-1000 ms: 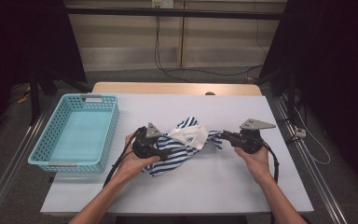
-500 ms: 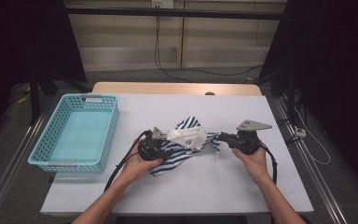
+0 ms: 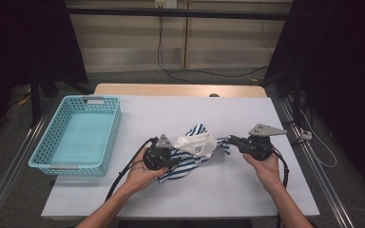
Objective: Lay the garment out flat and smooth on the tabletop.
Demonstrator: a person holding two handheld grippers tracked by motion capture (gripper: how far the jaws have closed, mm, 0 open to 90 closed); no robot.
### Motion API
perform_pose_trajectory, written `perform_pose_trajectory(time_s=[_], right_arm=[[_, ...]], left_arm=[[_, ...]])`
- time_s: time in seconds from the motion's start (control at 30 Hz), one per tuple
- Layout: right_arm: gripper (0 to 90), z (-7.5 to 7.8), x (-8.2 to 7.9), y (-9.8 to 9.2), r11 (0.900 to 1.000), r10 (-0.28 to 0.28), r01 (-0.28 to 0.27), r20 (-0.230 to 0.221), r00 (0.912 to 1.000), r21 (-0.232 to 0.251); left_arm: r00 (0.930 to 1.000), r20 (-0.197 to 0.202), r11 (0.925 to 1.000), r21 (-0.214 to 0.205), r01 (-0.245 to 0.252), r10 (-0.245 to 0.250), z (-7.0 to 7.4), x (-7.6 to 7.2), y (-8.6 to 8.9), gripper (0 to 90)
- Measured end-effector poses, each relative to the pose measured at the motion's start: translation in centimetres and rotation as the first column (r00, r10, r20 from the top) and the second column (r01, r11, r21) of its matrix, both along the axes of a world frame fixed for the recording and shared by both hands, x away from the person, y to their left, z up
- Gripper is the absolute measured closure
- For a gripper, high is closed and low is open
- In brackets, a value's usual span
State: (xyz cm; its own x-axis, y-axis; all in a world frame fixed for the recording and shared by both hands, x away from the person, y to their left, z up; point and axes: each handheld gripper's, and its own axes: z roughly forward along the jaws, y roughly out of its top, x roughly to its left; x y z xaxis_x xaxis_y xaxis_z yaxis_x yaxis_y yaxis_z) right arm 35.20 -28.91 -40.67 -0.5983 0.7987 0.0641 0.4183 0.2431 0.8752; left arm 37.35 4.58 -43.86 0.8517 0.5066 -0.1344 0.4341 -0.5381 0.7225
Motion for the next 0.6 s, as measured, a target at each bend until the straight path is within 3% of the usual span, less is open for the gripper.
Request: perform_pose_trajectory(time_s=[0.03,0.07,0.17,0.23,0.27,0.37,0.4,0.47,0.5,0.53,0.6], right_arm=[[89.4,0.0,-0.5,-0.3,1.0000,-0.001,0.001,0.001,1.0000,0.000],[89.4,0.1,-1.0,-0.6,1.0000,-0.006,0.006,-0.001,1.0000,0.005],[89.4,0.2,-2.5,-1.6,0.9999,-0.014,0.014,0.002,0.9999,0.008],[89.4,0.3,-3.5,-1.8,0.9999,-0.012,0.012,0.006,0.9999,0.006],[89.4,0.3,-3.9,-1.9,1.0000,-0.008,0.008,0.006,0.9999,0.005],[89.4,-0.1,-4.1,-2.2,0.9999,-0.014,0.014,-0.011,0.9999,0.005],[89.4,-0.3,-3.9,-2.2,0.9999,-0.015,0.015,-0.015,0.9998,0.007],[89.4,-0.5,-3.7,-2.2,0.9998,-0.018,0.018,-0.022,0.9996,0.009],[89.4,-0.5,-3.6,-2.2,0.9998,-0.018,0.018,-0.021,0.9996,0.007],[89.4,-0.5,-3.6,-2.3,0.9998,-0.018,0.019,-0.021,0.9996,0.007],[89.4,-0.6,-3.6,-2.3,0.9998,-0.019,0.019,-0.020,0.9996,0.009]], left_arm=[[0.9992,-0.021,0.9987,-0.039,0.032,-0.033,-0.2,-0.2,-0.1,75.2],[0.9996,-0.005,0.9996,-0.004,0.029,-0.029,0.1,-0.6,-0.2,75.2],[0.9983,-0.018,0.9982,-0.023,0.056,-0.056,0.5,-1.7,-0.8,75.1],[0.9965,0.009,0.9965,-0.003,0.083,-0.083,0.7,-2.1,-1.0,74.4],[0.9969,0.028,0.9973,0.007,0.073,-0.073,0.5,-2.1,-1.0,73.1],[0.9980,0.020,0.9982,0.008,0.060,-0.060,0.4,-1.9,-0.6,64.6],[0.9979,0.035,0.9985,0.007,0.054,-0.054,0.5,-1.9,-0.4,61.3],[0.9979,0.047,0.9988,-0.015,0.046,-0.045,1.1,-1.9,0.3,53.2],[0.9975,0.042,0.9969,-0.052,0.059,-0.057,1.3,-1.8,1.0,50.5],[0.9980,0.051,0.9986,-0.034,0.040,-0.038,1.7,-1.9,1.7,48.8],[0.9986,0.052,0.9985,-0.054,0.009,-0.006,2.0,-1.8,3.0,47.5]])
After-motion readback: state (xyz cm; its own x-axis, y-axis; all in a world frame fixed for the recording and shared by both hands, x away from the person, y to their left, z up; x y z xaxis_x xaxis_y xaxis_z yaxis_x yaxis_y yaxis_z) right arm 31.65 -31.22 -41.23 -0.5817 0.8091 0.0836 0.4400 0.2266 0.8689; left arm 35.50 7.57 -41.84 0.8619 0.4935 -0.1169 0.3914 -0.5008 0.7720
